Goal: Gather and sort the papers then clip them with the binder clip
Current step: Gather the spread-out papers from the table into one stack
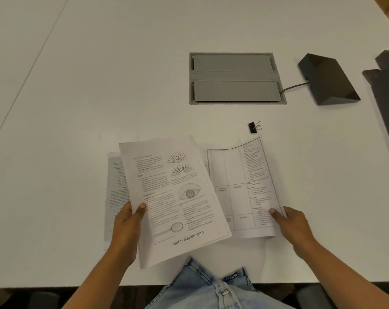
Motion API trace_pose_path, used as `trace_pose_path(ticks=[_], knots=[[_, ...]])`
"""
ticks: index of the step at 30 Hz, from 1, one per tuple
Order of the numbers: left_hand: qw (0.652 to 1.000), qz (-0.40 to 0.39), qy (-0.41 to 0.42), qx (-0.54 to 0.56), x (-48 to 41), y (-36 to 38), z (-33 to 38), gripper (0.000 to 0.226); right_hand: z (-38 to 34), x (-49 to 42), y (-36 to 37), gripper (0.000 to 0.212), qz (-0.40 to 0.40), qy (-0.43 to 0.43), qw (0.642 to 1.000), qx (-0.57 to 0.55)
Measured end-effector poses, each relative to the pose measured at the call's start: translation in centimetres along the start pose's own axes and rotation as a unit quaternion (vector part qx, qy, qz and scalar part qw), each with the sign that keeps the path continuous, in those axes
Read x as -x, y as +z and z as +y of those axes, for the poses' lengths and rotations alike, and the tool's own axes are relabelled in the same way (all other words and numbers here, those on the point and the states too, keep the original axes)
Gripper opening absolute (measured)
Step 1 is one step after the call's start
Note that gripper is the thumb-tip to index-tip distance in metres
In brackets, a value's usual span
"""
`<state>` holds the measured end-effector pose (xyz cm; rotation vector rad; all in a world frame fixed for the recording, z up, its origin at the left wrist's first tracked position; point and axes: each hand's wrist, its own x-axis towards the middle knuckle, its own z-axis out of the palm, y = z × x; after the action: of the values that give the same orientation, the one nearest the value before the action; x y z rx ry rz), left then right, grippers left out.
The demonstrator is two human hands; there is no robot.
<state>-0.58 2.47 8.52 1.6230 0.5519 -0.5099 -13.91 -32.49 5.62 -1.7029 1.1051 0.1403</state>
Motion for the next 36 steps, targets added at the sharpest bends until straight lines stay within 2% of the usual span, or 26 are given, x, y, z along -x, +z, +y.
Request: trace_pose_path(ticks=[2, 5, 11, 18, 22, 26, 28, 30, 32, 33, 35, 36], knots=[[1.000, 0.008, 0.002, -0.002, -0.2, -0.4, -0.1, 0.024, 0.1, 1.3, -1.0, 0.011, 0.001, 0.027, 0.998, -0.059], [1.000, 0.016, 0.007, -0.010, -0.3, -0.7, -0.2, 0.024, 0.0, 2.9, -2.6, 0.029, 0.008, 0.062, 0.988, -0.140], [0.999, 0.003, 0.035, -0.009, -0.1, 0.2, 0.3, 0.027, -2.1, 5.1, -4.4, 0.038, -0.014, 0.072, 0.971, -0.229], [0.998, -0.044, 0.044, 0.029, 1.2, 3.2, 1.3, 0.026, -5.0, 7.4, -0.3, 0.031, -0.078, 0.006, 0.981, -0.178], [0.996, -0.067, 0.038, 0.034, 2.2, 5.0, 1.5, 0.018, -6.1, 8.3, 2.1, 0.017, -0.084, -0.040, 0.987, -0.129], [0.994, -0.090, 0.012, 0.064, 3.0, 5.6, 1.9, 0.012, -6.6, 8.5, 2.8, 0.013, -0.067, -0.050, 0.993, -0.082], [0.992, -0.106, 0.011, 0.072, 3.2, 5.5, 2.0, 0.015, -7.0, 8.5, 2.8, 0.018, -0.048, -0.068, 0.996, -0.042], [0.990, -0.122, 0.010, 0.075, 3.4, 5.3, 2.1, 0.018, -7.6, 7.9, 2.4, 0.039, -0.049, -0.081, 0.995, -0.001], [0.987, -0.142, 0.011, 0.081, 3.6, 5.1, 2.2, 0.020, -8.3, 7.0, 1.7, 0.061, -0.106, -0.040, 0.993, -0.034], [0.985, -0.151, 0.010, 0.083, 3.8, 5.1, 2.3, 0.020, -8.7, 6.5, 1.5, 0.062, -0.148, -0.009, 0.986, -0.071], [0.983, -0.162, 0.002, 0.083, 4.0, 5.2, 2.4, 0.023, -9.6, 6.2, 1.3, 0.044, -0.212, 0.020, 0.970, -0.115], [0.985, -0.155, -0.010, 0.078, 4.1, 5.4, 2.6, 0.027, -9.8, 6.1, 1.5, 0.038, -0.222, 0.007, 0.969, -0.111]])
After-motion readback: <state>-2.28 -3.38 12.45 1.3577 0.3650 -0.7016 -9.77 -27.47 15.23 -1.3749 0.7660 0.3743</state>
